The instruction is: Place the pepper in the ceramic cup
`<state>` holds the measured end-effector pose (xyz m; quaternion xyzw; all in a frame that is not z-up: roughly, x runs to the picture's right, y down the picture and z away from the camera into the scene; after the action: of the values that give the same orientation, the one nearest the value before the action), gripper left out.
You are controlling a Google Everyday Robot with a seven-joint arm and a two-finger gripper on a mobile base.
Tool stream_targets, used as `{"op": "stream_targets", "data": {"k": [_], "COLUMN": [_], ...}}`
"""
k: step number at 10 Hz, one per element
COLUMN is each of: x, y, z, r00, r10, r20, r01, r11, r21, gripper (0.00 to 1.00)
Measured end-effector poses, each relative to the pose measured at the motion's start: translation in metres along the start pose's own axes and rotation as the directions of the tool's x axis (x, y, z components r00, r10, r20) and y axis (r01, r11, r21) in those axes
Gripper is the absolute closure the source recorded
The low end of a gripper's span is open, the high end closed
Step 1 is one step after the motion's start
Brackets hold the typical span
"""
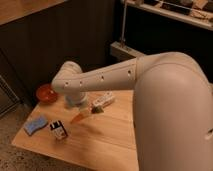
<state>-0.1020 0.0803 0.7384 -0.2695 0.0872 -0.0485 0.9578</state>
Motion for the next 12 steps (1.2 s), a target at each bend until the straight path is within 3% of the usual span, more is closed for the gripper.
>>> {"op": "stream_targets", "data": {"k": [5,9,12], "x": [-0.009,-0.039,-0.050], "y": [-0.050,-0.094,-0.117], "z": [-0.018,-0.044,-0.050], "r00": [0.993,0.987,0.976], "r10": [0.050,0.035,0.033], "r20": [-0.105,-0.159,-0.213], "r01": [-0.042,-0.011,0.006], "r11": [0.996,0.989,0.983], "r21": [0.079,0.148,0.182], "gripper": [1.00,1.00,1.00]}}
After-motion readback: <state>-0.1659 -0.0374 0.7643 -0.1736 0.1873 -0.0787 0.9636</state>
